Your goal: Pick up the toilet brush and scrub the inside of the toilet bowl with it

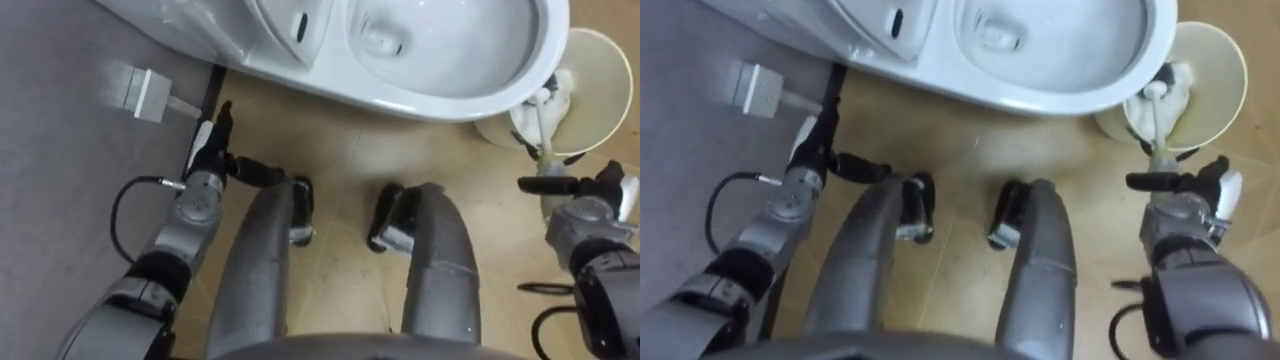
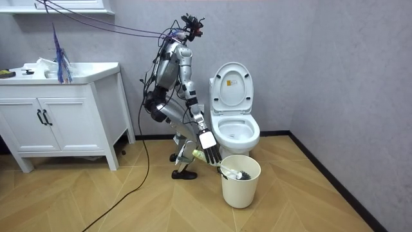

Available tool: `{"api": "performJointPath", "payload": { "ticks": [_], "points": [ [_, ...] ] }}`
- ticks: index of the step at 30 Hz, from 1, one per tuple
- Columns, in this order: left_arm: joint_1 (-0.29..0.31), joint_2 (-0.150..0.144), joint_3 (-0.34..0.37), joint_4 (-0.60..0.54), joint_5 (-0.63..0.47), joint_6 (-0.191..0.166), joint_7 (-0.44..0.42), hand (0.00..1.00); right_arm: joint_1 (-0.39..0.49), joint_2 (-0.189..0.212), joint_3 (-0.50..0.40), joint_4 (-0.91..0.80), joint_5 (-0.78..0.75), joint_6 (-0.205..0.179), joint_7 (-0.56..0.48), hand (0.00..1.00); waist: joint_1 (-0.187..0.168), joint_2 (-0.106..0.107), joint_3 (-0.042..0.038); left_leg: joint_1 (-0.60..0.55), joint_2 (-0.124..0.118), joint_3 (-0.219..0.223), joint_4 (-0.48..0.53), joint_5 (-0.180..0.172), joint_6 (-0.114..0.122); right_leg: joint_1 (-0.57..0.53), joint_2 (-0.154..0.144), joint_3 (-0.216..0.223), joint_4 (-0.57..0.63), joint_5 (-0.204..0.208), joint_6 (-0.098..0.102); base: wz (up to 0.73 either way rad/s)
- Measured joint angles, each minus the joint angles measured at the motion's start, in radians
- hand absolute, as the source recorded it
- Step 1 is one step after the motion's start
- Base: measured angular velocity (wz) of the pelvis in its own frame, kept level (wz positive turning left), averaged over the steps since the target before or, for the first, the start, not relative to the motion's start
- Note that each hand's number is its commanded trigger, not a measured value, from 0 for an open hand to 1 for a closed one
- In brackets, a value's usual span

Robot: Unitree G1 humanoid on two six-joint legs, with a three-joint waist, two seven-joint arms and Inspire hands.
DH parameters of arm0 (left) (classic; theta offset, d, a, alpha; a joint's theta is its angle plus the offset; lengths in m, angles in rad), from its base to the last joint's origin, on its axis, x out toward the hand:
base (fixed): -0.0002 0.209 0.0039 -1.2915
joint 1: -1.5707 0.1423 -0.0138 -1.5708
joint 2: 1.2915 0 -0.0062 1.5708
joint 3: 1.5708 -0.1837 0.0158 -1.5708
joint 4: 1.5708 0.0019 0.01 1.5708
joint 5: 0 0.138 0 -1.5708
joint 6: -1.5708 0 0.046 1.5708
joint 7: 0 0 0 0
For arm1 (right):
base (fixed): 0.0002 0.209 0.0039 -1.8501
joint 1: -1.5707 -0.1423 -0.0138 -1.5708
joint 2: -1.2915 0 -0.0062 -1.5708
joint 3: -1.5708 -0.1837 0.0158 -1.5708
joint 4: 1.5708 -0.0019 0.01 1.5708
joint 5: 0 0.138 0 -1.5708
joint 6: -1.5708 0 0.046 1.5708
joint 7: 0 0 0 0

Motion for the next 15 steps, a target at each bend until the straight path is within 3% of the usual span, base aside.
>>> {"api": "performJointPath", "payload": {
  "ticks": [4, 15],
  "points": [
    [0.002, 0.004, -0.020, -0.012, 0.001, 0.000, 0.000, 0.00, -0.005, -0.006, 0.002, 0.006, 0.036, -0.004, 0.017, 0.00, -0.002, 0.009, 0.0002, -0.025, -0.014, -0.002, 0.023, -0.003, -0.003, -0.026, -0.014, 0.001, 0.035, -0.015, -0.002, 0.11],
    [0.002, 0.007, -0.038, -0.041, 0.001, 0.000, 0.007, 0.00, -0.004, -0.032, 0.065, 0.002, 0.043, -0.004, 0.050, 0.00, -0.004, 0.011, -0.0001, -0.072, -0.013, -0.003, 0.067, -0.016, -0.010, -0.077, -0.012, 0.012, 0.086, -0.034, -0.009, 0.01]
  ]
}}
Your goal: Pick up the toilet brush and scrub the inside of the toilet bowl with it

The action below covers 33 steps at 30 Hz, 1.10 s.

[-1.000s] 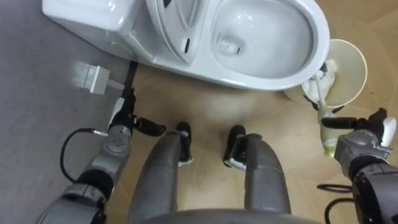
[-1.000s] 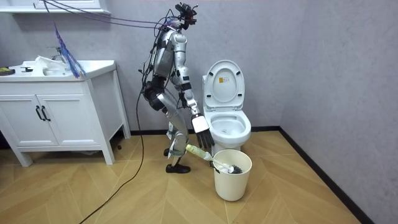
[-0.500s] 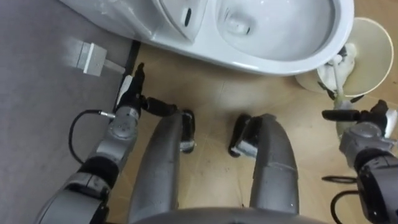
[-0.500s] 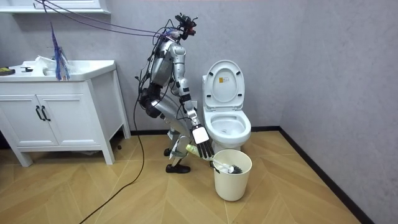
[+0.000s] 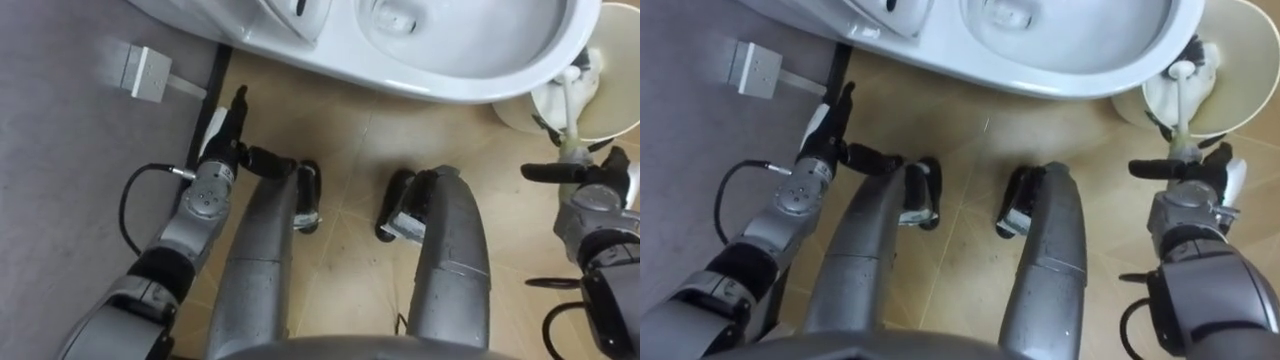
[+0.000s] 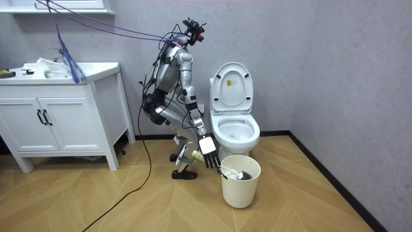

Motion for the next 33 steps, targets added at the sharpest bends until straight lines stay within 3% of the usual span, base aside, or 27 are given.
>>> {"api": "performJointPath", "payload": {
  "ticks": [7, 8, 9, 10, 17, 22, 33],
  "points": [
    [0.003, -0.001, 0.001, -0.019, 0.001, -0.001, 0.014, 0.00, 0.024, -0.008, 0.021, -0.006, 0.027, -0.001, 0.061, 0.00, -0.002, 0.000, -0.0004, -0.021, -0.001, -0.010, 0.037, -0.018, -0.006, -0.016, -0.001, -0.002, 0.033, -0.019, -0.005, 0.01],
    [0.003, -0.001, 0.001, -0.019, 0.001, 0.000, 0.013, 0.00, 0.026, -0.009, 0.025, -0.005, 0.027, -0.001, 0.069, 0.06, -0.002, 0.000, -0.0004, -0.021, 0.000, -0.010, 0.038, -0.019, -0.007, -0.016, -0.001, -0.003, 0.034, -0.020, -0.005, 0.00],
    [0.008, -0.001, 0.001, -0.019, 0.001, 0.000, 0.013, 0.00, 0.030, -0.011, 0.034, -0.004, 0.028, -0.001, 0.086, 0.80, -0.002, 0.001, -0.0006, -0.021, -0.001, -0.010, 0.038, -0.020, -0.007, -0.016, -0.001, -0.003, 0.034, -0.020, -0.004, 0.00],
    [0.016, -0.001, 0.001, -0.020, 0.001, 0.000, 0.012, 0.00, 0.032, -0.011, 0.043, 0.003, 0.029, 0.000, 0.100, 1.00, -0.001, 0.002, -0.0015, -0.021, -0.001, -0.010, 0.039, -0.021, -0.006, -0.016, -0.001, -0.003, 0.034, -0.020, -0.004, 0.00],
    [0.046, 0.001, 0.001, -0.054, -0.001, 0.005, 0.011, 0.00, 0.049, -0.018, 0.053, 0.027, 0.104, 0.003, 0.169, 1.00, -0.001, 0.004, -0.0027, -0.023, -0.003, -0.012, 0.042, -0.021, -0.006, -0.015, -0.001, -0.002, 0.036, -0.021, -0.001, 0.00],
    [0.064, 0.001, 0.001, -0.078, 0.000, 0.016, 0.009, 0.00, 0.076, -0.018, 0.063, 0.030, 0.160, 0.033, 0.233, 1.00, 0.002, 0.006, -0.0041, -0.018, -0.003, -0.012, 0.043, -0.021, -0.005, -0.009, -0.001, -0.002, 0.036, -0.021, -0.001, 0.00],
    [0.092, 0.001, 0.001, -0.080, 0.000, 0.026, -0.011, 0.00, 0.097, -0.013, 0.062, 0.033, 0.215, 0.053, 0.251, 1.00, 0.000, 0.006, -0.0052, 0.006, -0.002, -0.012, 0.037, -0.021, -0.005, 0.016, -0.002, -0.005, 0.030, -0.021, -0.001, 0.00]
  ]
}}
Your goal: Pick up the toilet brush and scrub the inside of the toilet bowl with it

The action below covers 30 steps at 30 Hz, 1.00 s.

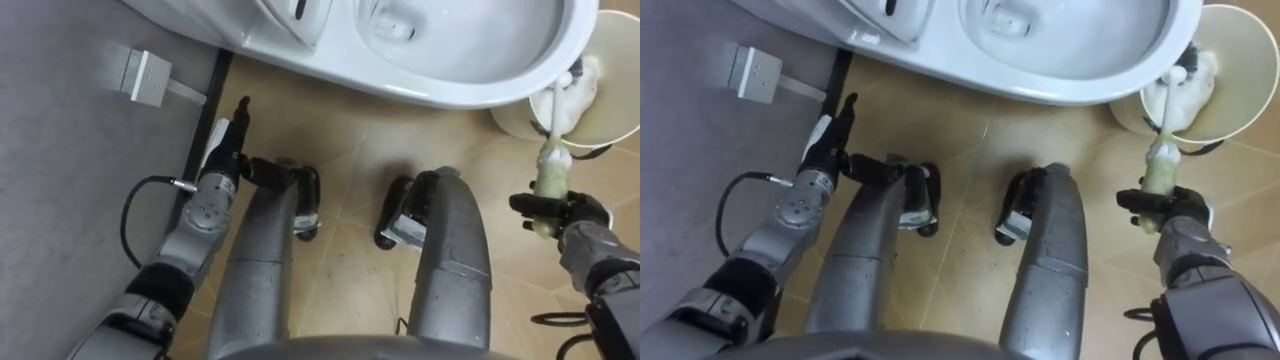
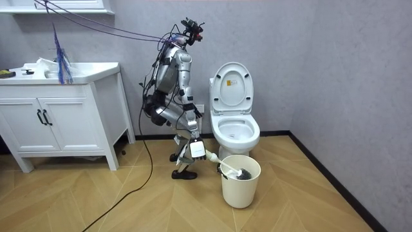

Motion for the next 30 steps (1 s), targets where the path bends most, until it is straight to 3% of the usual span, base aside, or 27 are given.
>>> {"api": "performJointPath", "payload": {
  "ticks": [3, 6, 16, 23, 27, 30],
  "points": [
    [0.013, 0.000, 0.000, 0.002, -0.001, 0.000, -0.001, 0.00, 0.003, 0.012, 0.000, 0.002, 0.039, 0.001, 0.000, 1.00, -0.002, -0.002, -0.0006, 0.032, 0.003, -0.009, -0.013, 0.000, -0.001, 0.040, 0.003, -0.015, -0.023, 0.002, -0.002, 0.00],
    [0.029, 0.000, 0.002, 0.003, -0.002, 0.000, -0.002, 0.00, 0.014, 0.032, -0.008, 0.010, 0.056, 0.002, 0.001, 1.00, -0.011, -0.006, -0.0043, 0.091, 0.003, -0.017, -0.057, 0.003, -0.003, 0.106, 0.015, -0.023, -0.073, 0.009, 0.010, -0.01],
    [0.075, 0.022, 0.007, 0.066, -0.097, -0.002, 0.001, 0.00, 0.016, 0.060, -0.017, 0.058, 0.180, 0.045, 0.002, 1.00, -0.018, -0.019, -0.0084, 0.358, 0.005, -0.022, -0.322, 0.070, 0.005, 0.382, 0.051, -0.061, -0.359, 0.099, 0.036, -0.04],
    [0.139, 0.050, 0.024, 0.062, -0.079, -0.001, -0.002, 0.00, 0.032, 0.091, -0.116, 0.060, 0.298, 0.077, -0.001, 1.00, -0.010, -0.037, -0.0143, 0.540, 0.001, -0.025, -0.466, 0.088, 0.010, 0.569, 0.070, -0.074, -0.512, 0.123, 0.063, 0.03],
    [0.182, 0.057, 0.117, 0.058, -0.002, -0.001, -0.015, 0.00, 0.098, 0.098, -0.174, 0.054, 0.296, 0.085, 0.002, 1.00, -0.002, -0.038, -0.0181, 0.655, -0.002, -0.044, -0.556, 0.098, 0.012, 0.698, 0.072, -0.114, -0.610, 0.133, 0.078, 0.15],
    [0.238, 0.058, 0.186, 0.047, 0.068, -0.002, -0.017, 0.00, 0.168, 0.100, -0.195, 0.018, 0.270, 0.073, 0.000, 1.00, 0.003, -0.043, -0.0322, 0.745, -0.008, -0.057, -0.623, 0.105, 0.012, 0.799, 0.079, -0.131, -0.686, 0.140, 0.090, 0.15]
  ]
}}
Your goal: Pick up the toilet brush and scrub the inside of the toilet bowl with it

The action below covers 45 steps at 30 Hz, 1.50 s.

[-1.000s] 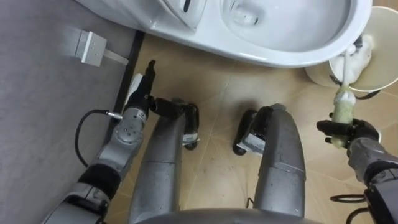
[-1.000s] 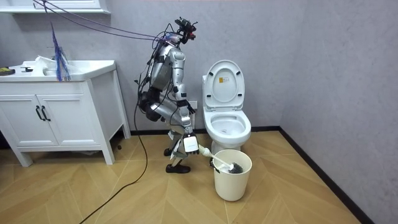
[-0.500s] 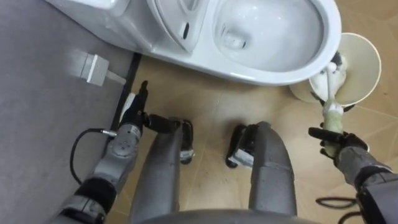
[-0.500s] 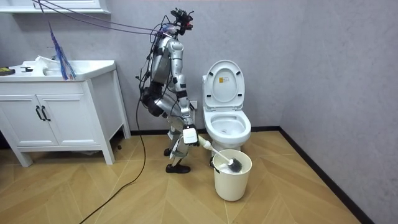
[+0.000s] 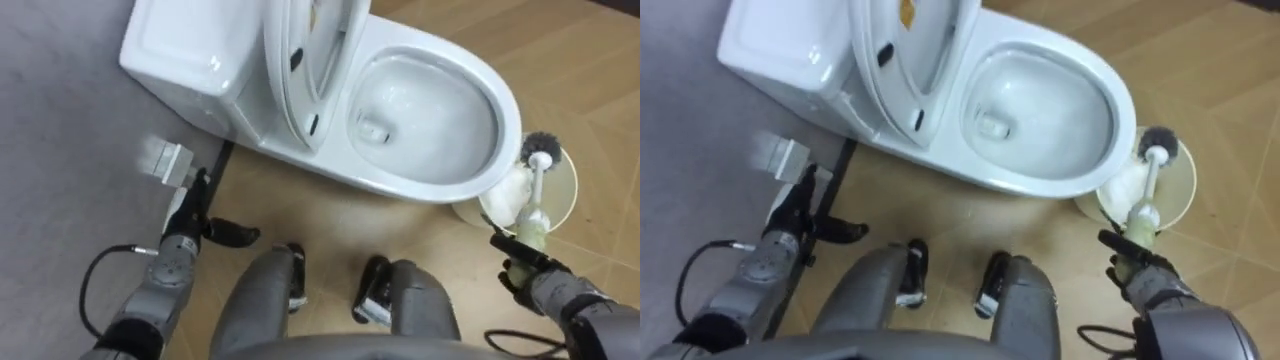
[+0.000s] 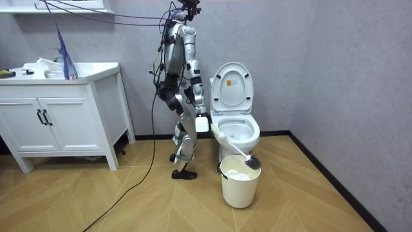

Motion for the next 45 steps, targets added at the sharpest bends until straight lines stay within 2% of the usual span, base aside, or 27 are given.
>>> {"api": "performJointPath", "payload": {
  "ticks": [3, 5, 7, 9, 11, 13, 14, 16, 18, 19, 21, 24, 28, 31, 35, 38, 39, 40, 43, 45],
  "points": [
    [0.079, -0.001, 0.039, -0.060, 0.024, -0.005, 0.000, 0.00, 0.067, 0.008, 0.000, -0.053, -0.052, -0.018, -0.001, 1.00, 0.005, -0.004, -0.0076, 0.097, 0.008, -0.007, -0.051, 0.002, -0.001, 0.115, 0.023, -0.020, -0.087, 0.022, 0.007, 0.06],
    [0.131, -0.003, 0.061, -0.108, 0.051, -0.007, 0.006, 0.00, 0.108, 0.016, 0.000, -0.083, -0.101, -0.028, -0.005, 1.00, 0.005, -0.014, -0.0113, 0.155, 0.008, -0.009, -0.081, 0.002, -0.001, 0.175, 0.029, -0.023, -0.126, 0.026, 0.013, 0.07],
    [0.210, -0.009, 0.089, -0.187, 0.126, -0.014, 0.021, 0.00, 0.160, 0.036, -0.001, -0.152, -0.195, -0.041, -0.023, 1.00, 0.007, -0.025, -0.0193, 0.227, 0.006, -0.027, -0.119, 0.003, -0.003, 0.266, 0.037, -0.050, -0.188, 0.035, 0.019, 0.18],
    [0.257, -0.013, 0.111, -0.263, 0.166, -0.028, 0.032, 0.00, 0.205, 0.054, -0.001, -0.207, -0.263, -0.053, -0.037, 1.00, 0.008, -0.035, -0.0252, 0.261, 0.006, -0.038, -0.137, 0.003, -0.003, 0.317, 0.046, -0.064, -0.227, 0.040, 0.024, 0.30],
    [0.292, -0.013, 0.118, -0.333, 0.198, -0.033, 0.053, 0.00, 0.235, 0.060, -0.001, -0.264, -0.357, -0.057, -0.054, 1.00, 0.011, -0.038, -0.0249, 0.287, 0.003, -0.050, -0.149, 0.003, -0.004, 0.352, 0.046, -0.076, -0.245, 0.041, 0.026, 0.22],
    [0.335, -0.014, 0.124, -0.418, 0.277, -0.045, 0.086, 0.00, 0.269, 0.069, 0.014, -0.320, -0.464, -0.089, -0.076, 1.00, 0.034, -0.042, -0.0227, 0.319, 0.001, -0.054, -0.166, 0.004, -0.005, 0.388, 0.049, -0.079, -0.271, 0.043, 0.029, 0.05],
    [0.345, -0.014, 0.127, -0.446, 0.295, -0.046, 0.096, 0.00, 0.276, 0.072, 0.018, -0.343, -0.484, -0.091, -0.080, 1.00, 0.038, -0.043, -0.0225, 0.325, 0.000, -0.055, -0.169, 0.004, -0.005, 0.397, 0.051, -0.081, -0.277, 0.043, 0.029, 0.09],
    [0.374, -0.018, 0.149, -0.537, 0.381, -0.076, 0.133, 0.00, 0.300, 0.086, 0.021, -0.413, -0.569, -0.105, -0.080, 1.00, 0.058, -0.045, -0.0208, 0.334, -0.008, -0.067, -0.179, 0.006, -0.009, 0.408, 0.050, -0.098, -0.278, 0.043, 0.030, 0.17],
    [0.384, -0.030, 0.160, -0.574, 0.441, -0.092, 0.175, 0.00, 0.299, 0.097, 0.021, -0.412, -0.616, -0.126, -0.081, 1.00, 0.062, -0.046, -0.0207, 0.338, -0.009, -0.084, -0.179, 0.010, -0.009, 0.427, 0.049, -0.112, -0.293, 0.044, 0.031, 0.26],
    [0.385, -0.044, 0.172, -0.583, 0.474, -0.110, 0.198, 0.00, 0.299, 0.107, 0.021, -0.412, -0.634, -0.135, -0.081, 1.00, 0.076, -0.046, -0.0202, 0.345, -0.010, -0.087, -0.180, 0.010, -0.009, 0.436, 0.048, -0.121, -0.294, 0.045, 0.032, 0.22],
    [0.393, -0.055, 0.182, -0.599, 0.505, -0.124, 0.229, 0.00, 0.300, 0.123, 0.024, -0.411, -0.664, -0.150, -0.079, 1.00, 0.088, -0.048, -0.0203, 0.350, -0.012, -0.098, -0.180, 0.010, -0.009, 0.449, 0.048, -0.138, -0.297, 0.045, 0.032, 0.18],
    [0.403, -0.055, 0.183, -0.658, 0.545, -0.131, 0.279, 0.00, 0.296, 0.123, 0.050, -0.412, -0.723, -0.166, -0.071, 1.00, 0.104, -0.052, -0.0191, 0.344, -0.013, -0.111, -0.176, 0.010, -0.010, 0.452, 0.050, -0.152, -0.304, 0.045, 0.033, 0.16],
    [0.405, -0.054, 0.189, -0.726, 0.644, -0.174, 0.345, 0.00, 0.313, 0.125, 0.064, -0.408, -0.859, -0.186, -0.066, 1.00, 0.118, -0.048, -0.0192, 0.346, -0.018, -0.131, -0.171, 0.010, -0.010, 0.463, 0.050, -0.158, -0.306, 0.046, 0.033, 0.10],
    [0.396, -0.050, 0.189, -0.732, 0.723, -0.192, 0.368, 0.00, 0.305, 0.124, 0.061, -0.366, -0.899, -0.201, -0.064, 1.00, 0.113, -0.046, -0.0193, 0.345, -0.023, -0.134, -0.173, 0.010, -0.010, 0.462, 0.049, -0.159, -0.309, 0.047, 0.034, 0.01],
    [0.374, -0.045, 0.181, -0.726, 0.782, -0.192, 0.368, 0.00, 0.295, 0.123, 0.066, -0.328, -0.941, -0.205, -0.022, 1.00, 0.110, -0.053, -0.0182, 0.346, -0.022, -0.133, -0.177, 0.010, -0.010, 0.460, 0.049, -0.159, -0.309, 0.047, 0.035, 0.00],
    [0.329, -0.004, 0.127, -0.664, 0.786, -0.189, 0.364, 0.00, 0.262, 0.120, 0.069, -0.282, -0.978, -0.205, 0.002, 1.00, 0.093, -0.056, -0.0155, 0.342, -0.021, -0.134, -0.172, 0.010, -0.010, 0.459, 0.049, -0.158, -0.308, 0.047, 0.035, 0.00],
    [0.319, 0.015, 0.104, -0.644, 0.782, -0.186, 0.355, 0.00, 0.252, 0.117, 0.070, -0.279, -0.988, -0.205, 0.002, 1.00, 0.087, -0.056, -0.0172, 0.332, -0.021, -0.133, -0.170, 0.010, -0.010, 0.449, 0.048, -0.158, -0.307, 0.047, 0.035, 0.00],
    [0.308, 0.030, 0.088, -0.634, 0.780, -0.177, 0.337, 0.00, 0.241, 0.113, 0.070, -0.275, -1.003, -0.206, 0.002, 1.00, 0.077, -0.055, -0.0148, 0.321, -0.022, -0.134, -0.165, 0.010, -0.010, 0.440, 0.049, -0.157, -0.307, 0.047, 0.034, 0.00],
    [0.262, 0.034, 0.056, -0.588, 0.779, -0.149, 0.305, 0.00, 0.223, 0.102, 0.077, -0.237, -1.055, -0.204, 0.003, 1.00, 0.065, -0.050, -0.0129, 0.306, -0.021, -0.125, -0.160, 0.011, -0.009, 0.423, 0.050, -0.145, -0.305, 0.049, 0.035, -0.05],
    [0.243, 0.034, 0.050, -0.560, 0.778, -0.136, 0.287, 0.00, 0.221, 0.095, 0.097, -0.228, -1.061, -0.204, 0.011, 1.00, 0.059, -0.047, -0.0147, 0.298, -0.022, -0.120, -0.160, 0.011, -0.008, 0.412, 0.049, -0.139, -0.305, 0.049, 0.036, -0.08]
  ]
}}
